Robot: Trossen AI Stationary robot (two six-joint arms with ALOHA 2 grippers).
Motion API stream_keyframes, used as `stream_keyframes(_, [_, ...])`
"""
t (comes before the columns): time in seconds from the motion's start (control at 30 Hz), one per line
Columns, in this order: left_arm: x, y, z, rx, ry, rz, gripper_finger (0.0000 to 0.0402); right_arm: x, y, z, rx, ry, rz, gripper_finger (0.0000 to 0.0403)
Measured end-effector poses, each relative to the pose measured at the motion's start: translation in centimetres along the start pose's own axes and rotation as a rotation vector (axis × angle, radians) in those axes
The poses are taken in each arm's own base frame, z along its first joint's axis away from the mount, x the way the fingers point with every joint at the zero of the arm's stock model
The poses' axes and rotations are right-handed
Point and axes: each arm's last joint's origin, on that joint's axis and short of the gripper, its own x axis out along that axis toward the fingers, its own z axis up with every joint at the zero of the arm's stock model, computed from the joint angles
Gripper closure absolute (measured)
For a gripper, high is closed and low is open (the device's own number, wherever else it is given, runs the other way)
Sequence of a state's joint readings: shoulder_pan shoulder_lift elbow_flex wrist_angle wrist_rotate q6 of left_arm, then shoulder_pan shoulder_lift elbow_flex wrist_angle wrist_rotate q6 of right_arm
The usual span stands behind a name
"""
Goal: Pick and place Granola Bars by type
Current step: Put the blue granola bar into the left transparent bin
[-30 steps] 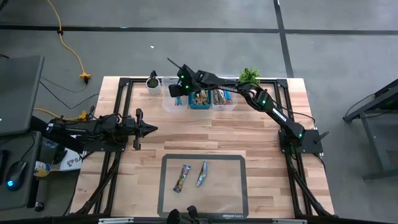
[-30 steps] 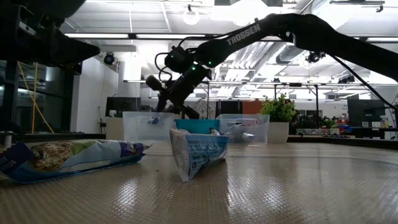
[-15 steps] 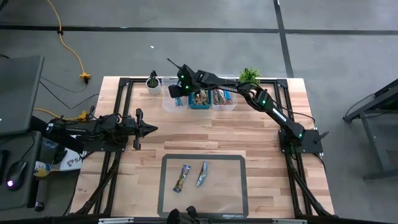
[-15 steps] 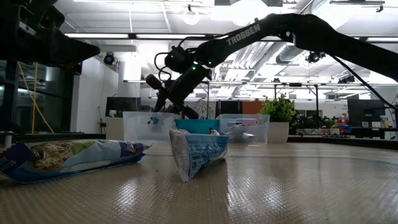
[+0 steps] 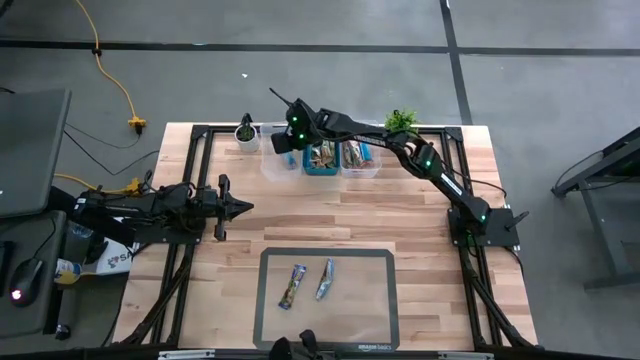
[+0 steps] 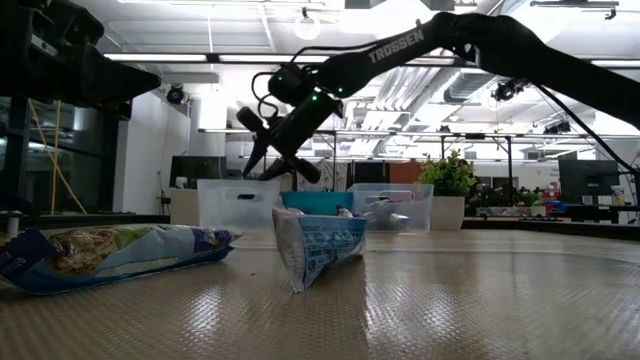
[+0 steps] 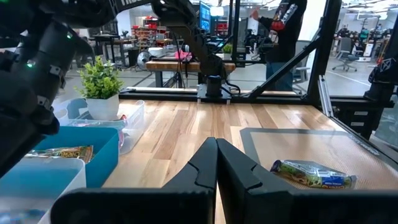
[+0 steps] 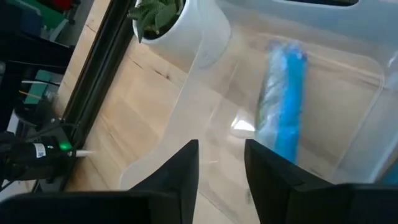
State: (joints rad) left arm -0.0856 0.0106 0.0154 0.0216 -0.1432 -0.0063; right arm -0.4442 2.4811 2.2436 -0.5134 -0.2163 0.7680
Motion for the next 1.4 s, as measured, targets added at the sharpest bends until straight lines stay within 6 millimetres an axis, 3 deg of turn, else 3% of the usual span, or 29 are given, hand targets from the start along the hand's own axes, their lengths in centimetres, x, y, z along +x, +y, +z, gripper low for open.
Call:
stream_keyframes(0.37, [0.0,0.0,0.0,0.000,0.000,0.000,0.0401,-2.6,1.6,0.9,-0.045,-0.042,0.028,0.0284])
stream_keyframes(0.8, [0.0,0.0,0.0,0.000,0.000,-0.001,0.0401,-11.0,8.0,1.5,-0.221,-0.181,0.170,0.0284])
stream_keyframes(0.97, [0.0,0.0,0.0,0.000,0.000,-0.001,0.0401,-14.5,10.9,0.6,-0.262,-0.214,0.244,0.0284])
stream_keyframes(1.2, [0.0,0.0,0.0,0.000,0.000,-0.001,0.0401,-19.0,15.2,-2.3,-0.298,-0.207,0.380,0.0284])
stream_keyframes(1.4, [0.0,0.0,0.0,0.000,0.000,-0.002,0.0401,-21.4,18.0,-5.3,-0.274,-0.145,0.475,0.0284])
